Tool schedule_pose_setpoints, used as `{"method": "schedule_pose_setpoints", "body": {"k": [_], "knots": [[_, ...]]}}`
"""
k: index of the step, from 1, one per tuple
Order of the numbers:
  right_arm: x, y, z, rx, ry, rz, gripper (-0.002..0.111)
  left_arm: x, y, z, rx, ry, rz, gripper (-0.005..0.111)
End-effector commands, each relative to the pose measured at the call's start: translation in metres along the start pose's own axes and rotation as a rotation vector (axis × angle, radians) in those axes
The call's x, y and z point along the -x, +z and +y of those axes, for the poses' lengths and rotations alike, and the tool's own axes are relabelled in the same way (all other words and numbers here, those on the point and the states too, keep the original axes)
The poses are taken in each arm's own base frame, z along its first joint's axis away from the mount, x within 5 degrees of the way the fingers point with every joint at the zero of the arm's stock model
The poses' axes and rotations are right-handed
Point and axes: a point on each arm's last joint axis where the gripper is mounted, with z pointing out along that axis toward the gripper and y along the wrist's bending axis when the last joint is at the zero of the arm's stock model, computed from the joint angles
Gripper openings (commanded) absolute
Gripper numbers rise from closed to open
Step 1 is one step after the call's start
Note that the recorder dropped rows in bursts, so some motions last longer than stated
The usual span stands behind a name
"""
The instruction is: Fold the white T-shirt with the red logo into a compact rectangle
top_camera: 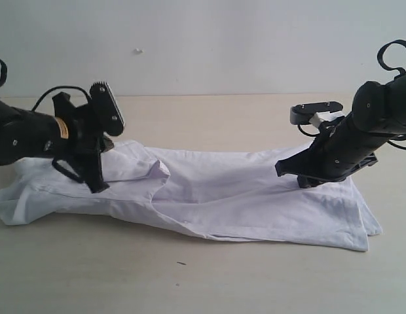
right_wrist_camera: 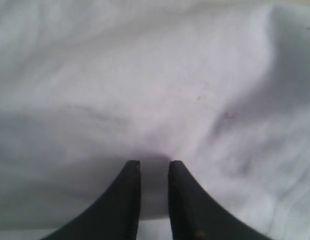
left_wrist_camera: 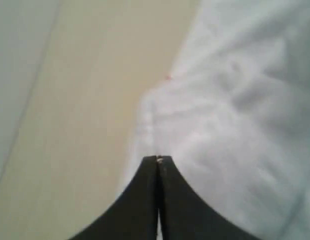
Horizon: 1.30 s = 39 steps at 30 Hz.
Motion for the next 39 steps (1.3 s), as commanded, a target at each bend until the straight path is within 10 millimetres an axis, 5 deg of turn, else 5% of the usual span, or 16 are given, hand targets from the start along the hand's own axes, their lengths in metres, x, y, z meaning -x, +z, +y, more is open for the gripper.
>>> {"method": "schedule_pose_setpoints", "body": {"k": [1, 10, 18, 28, 39], "knots": [[0.003, -0.003, -0.002, -0.007, -0.013, -0.027, 0.022, 0.014, -0.002, 0.012, 0.037, -0.095, -0.040, 0.000], [0.003, -0.003, -0.002, -0.008, -0.013, -0.032, 0.022, 0.037, -0.033, -0.045, -0.256, -0.004, 0.211, 0.000], [0.002, -0.003, -0.002, -0.003, -0.004, -0.023, 0.022, 0.026, -0.006, -0.057, -0.237, 0.002, 0.160, 0.000], [0.002, -0.003, -0.002, -0.005, -0.010, -0.023, 0.022, -0.005, 0.025, -0.053, -0.244, 0.005, 0.230, 0.000], [0.003, -0.003, -0.002, -0.006, -0.010, -0.027, 0.022, 0.028, 0.022, -0.022, -0.129, -0.067, 0.107, 0.000]]}}
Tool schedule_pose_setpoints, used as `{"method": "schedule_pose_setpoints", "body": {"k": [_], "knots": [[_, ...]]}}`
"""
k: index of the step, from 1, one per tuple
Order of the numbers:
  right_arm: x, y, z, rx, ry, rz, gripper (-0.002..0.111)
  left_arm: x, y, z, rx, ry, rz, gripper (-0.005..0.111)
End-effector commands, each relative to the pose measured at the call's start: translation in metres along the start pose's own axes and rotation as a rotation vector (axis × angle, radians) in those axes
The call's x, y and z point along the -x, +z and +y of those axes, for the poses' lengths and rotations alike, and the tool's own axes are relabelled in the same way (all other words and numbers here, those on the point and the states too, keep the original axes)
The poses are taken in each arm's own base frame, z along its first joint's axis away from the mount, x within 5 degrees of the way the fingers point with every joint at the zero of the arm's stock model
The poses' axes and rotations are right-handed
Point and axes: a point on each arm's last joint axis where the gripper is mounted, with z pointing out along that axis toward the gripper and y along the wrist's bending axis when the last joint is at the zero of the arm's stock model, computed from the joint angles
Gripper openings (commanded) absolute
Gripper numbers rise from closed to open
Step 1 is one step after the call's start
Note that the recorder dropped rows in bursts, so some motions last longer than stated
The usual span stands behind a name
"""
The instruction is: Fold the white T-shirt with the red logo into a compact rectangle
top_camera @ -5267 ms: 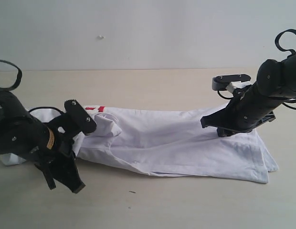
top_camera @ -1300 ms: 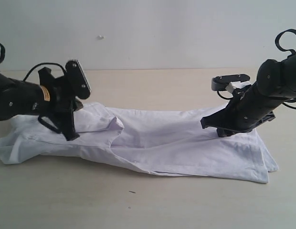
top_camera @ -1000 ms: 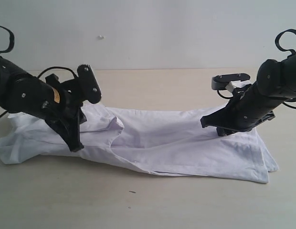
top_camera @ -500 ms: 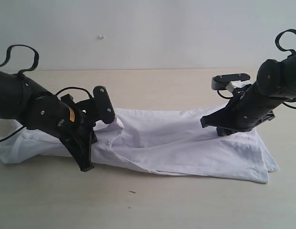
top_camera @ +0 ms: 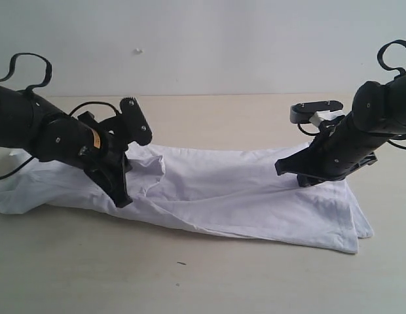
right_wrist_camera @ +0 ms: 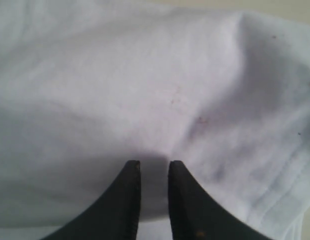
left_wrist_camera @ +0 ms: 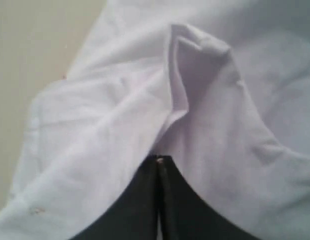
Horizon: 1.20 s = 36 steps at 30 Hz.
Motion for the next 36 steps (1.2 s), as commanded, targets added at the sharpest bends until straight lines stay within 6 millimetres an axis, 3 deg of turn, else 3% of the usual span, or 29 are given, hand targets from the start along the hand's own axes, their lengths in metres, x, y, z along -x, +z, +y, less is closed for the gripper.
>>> {"method": "schedule_pose_setpoints", "body": {"k": [1, 4, 10, 15, 18, 23, 27, 36], "knots": [[0.002, -0.003, -0.002, -0.005, -0.012, -0.014, 0.022, 0.009, 0.001, 0.004, 0.019, 0.004, -0.030, 0.000], [0.002, -0.003, -0.002, -0.005, -0.012, -0.012, 0.022, 0.010, 0.011, 0.004, 0.041, 0.050, -0.078, 0.000], [0.001, -0.003, -0.002, -0.003, -0.018, -0.004, 0.022, 0.035, 0.001, 0.017, 0.169, 0.089, -0.313, 0.000], [0.001, -0.003, -0.002, -0.004, -0.018, -0.006, 0.022, 0.039, 0.001, 0.023, 0.188, 0.155, -0.304, 0.000], [0.001, -0.003, -0.002, -0.004, -0.018, -0.006, 0.022, 0.033, 0.002, 0.025, 0.184, 0.192, -0.265, 0.000], [0.002, -0.003, -0.002, -0.005, -0.018, -0.017, 0.022, 0.013, -0.026, 0.022, 0.031, 0.067, 0.022, 0.000], [0.001, -0.003, -0.002, -0.003, -0.018, -0.005, 0.022, -0.008, -0.036, 0.021, -0.075, 0.004, 0.192, 0.000], [0.001, -0.003, -0.001, -0.001, -0.013, -0.003, 0.022, -0.018, 0.004, 0.012, -0.065, 0.039, 0.146, 0.000]]}}
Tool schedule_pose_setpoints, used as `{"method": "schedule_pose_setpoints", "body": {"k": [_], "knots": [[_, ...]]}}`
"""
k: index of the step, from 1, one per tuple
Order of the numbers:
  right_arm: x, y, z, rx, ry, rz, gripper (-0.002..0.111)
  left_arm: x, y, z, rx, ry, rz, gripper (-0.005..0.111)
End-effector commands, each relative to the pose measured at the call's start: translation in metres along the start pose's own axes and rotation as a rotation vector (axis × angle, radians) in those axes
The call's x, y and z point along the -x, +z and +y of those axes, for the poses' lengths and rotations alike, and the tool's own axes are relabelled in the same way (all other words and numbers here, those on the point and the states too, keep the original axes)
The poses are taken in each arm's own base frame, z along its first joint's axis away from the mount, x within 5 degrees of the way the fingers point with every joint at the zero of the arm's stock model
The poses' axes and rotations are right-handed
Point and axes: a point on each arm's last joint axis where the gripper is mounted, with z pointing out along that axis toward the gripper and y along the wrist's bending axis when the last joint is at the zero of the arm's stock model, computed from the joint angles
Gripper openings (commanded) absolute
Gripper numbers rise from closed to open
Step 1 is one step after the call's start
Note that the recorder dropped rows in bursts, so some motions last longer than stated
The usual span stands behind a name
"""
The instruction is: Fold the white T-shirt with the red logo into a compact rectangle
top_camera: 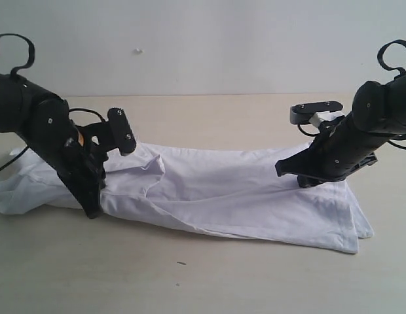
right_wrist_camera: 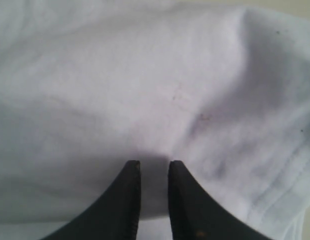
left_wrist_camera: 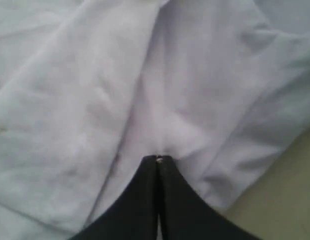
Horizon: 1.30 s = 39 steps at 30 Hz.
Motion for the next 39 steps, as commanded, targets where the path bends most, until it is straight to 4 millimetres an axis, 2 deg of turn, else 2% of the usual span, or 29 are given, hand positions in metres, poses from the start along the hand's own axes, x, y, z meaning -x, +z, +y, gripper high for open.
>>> {"method": "schedule_pose_setpoints", "body": {"k": [1, 9, 14, 20, 24, 27, 31, 33, 36, 39], "knots": [[0.001, -0.003, -0.001, -0.002, -0.004, -0.012, 0.022, 0.004, 0.012, 0.007, 0.072, -0.013, -0.085, 0.000], [0.002, -0.003, -0.001, -0.002, -0.004, -0.014, 0.022, 0.013, 0.006, 0.016, 0.155, 0.036, -0.166, 0.000], [0.001, -0.003, -0.001, -0.003, -0.006, -0.012, 0.022, 0.011, 0.011, 0.025, 0.213, 0.086, -0.212, 0.000], [0.001, -0.003, -0.001, -0.003, -0.006, -0.012, 0.022, 0.022, 0.005, 0.040, 0.317, 0.064, -0.373, 0.000], [0.002, -0.003, -0.002, -0.003, -0.011, -0.014, 0.022, 0.025, 0.003, 0.042, 0.328, 0.060, -0.386, 0.000], [0.002, -0.003, -0.002, -0.003, -0.011, -0.014, 0.022, 0.021, 0.001, 0.045, 0.316, 0.020, -0.364, 0.000], [0.002, -0.003, -0.002, -0.003, -0.018, -0.014, 0.022, 0.015, -0.012, 0.052, 0.302, -0.179, -0.385, 0.000], [0.003, -0.004, -0.001, -0.003, -0.018, -0.020, 0.022, 0.012, -0.018, 0.052, 0.286, -0.199, -0.346, 0.000], [0.005, -0.010, -0.001, -0.002, -0.017, -0.038, 0.022, 0.000, -0.023, 0.047, 0.251, -0.187, -0.238, 0.000], [0.008, -0.018, 0.000, 0.001, -0.019, -0.053, 0.022, -0.019, -0.025, 0.049, 0.226, -0.305, -0.181, 0.000]]}}
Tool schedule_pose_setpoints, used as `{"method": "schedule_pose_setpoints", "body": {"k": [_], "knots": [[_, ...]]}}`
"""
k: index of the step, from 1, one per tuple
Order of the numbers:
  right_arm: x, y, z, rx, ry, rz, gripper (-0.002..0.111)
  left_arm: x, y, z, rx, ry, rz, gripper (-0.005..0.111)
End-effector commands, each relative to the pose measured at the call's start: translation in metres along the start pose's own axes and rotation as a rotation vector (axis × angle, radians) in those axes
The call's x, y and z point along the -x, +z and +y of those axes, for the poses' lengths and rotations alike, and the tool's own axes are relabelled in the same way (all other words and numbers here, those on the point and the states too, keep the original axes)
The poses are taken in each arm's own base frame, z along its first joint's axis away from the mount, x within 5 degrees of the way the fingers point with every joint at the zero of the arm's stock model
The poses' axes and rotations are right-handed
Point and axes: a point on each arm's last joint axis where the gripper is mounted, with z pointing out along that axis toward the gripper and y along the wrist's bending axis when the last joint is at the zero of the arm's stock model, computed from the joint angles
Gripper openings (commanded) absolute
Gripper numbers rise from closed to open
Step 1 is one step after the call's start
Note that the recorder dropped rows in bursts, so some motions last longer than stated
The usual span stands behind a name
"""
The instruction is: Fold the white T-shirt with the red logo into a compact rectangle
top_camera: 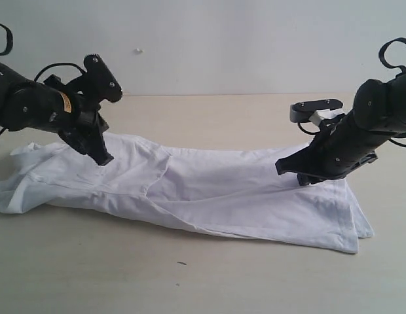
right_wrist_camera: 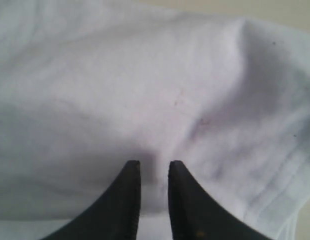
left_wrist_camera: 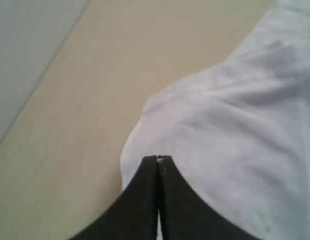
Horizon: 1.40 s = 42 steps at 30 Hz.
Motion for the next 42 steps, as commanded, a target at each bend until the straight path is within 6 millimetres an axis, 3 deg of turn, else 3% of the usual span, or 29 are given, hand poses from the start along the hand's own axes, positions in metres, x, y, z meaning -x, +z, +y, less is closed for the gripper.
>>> {"method": "schedule_pose_setpoints", "body": {"k": [1, 4, 9, 13, 17, 19, 23, 24, 27, 31, 38, 42], "knots": [[0.006, -0.015, 0.000, 0.000, -0.007, -0.039, 0.022, -0.027, -0.008, 0.006, -0.016, -0.170, 0.131, 0.000], [0.005, -0.018, 0.004, 0.033, 0.029, -0.031, 0.022, -0.061, -0.005, 0.000, -0.083, -0.270, 0.340, 0.000], [0.004, -0.017, 0.027, 0.084, -0.064, -0.030, 0.022, -0.072, -0.013, -0.015, -0.154, -0.245, 0.412, 0.000], [0.003, -0.017, 0.036, 0.096, -0.083, -0.031, 0.022, -0.091, -0.020, -0.040, -0.429, -0.210, 0.611, 0.000], [0.003, -0.017, 0.036, 0.099, -0.080, -0.024, 0.022, -0.072, -0.032, -0.027, -0.324, -0.226, 0.462, 0.000], [0.003, -0.016, 0.043, 0.134, -0.066, -0.033, 0.022, -0.056, -0.045, -0.010, -0.184, -0.236, 0.278, 0.000], [0.002, -0.019, 0.092, 0.303, -0.208, -0.077, 0.021, -0.042, -0.055, 0.016, 0.026, -0.427, 0.025, 0.000], [0.003, -0.022, 0.103, 0.334, -0.223, -0.078, 0.021, -0.046, -0.045, 0.012, 0.010, -0.432, 0.047, 0.000], [0.002, -0.023, 0.110, 0.344, -0.238, -0.074, 0.019, -0.051, -0.014, -0.019, -0.098, -0.351, 0.148, 0.000], [0.001, -0.021, 0.109, 0.336, -0.252, -0.068, 0.012, -0.061, 0.002, -0.053, -0.247, -0.249, 0.309, 0.000], [-0.002, -0.021, 0.110, 0.357, -0.257, -0.037, 0.009, -0.084, -0.011, -0.074, -0.454, -0.190, 0.614, 0.000], [-0.002, -0.021, 0.110, 0.355, -0.257, -0.039, 0.009, -0.078, -0.027, -0.081, -0.477, -0.149, 0.618, 0.000]]}}
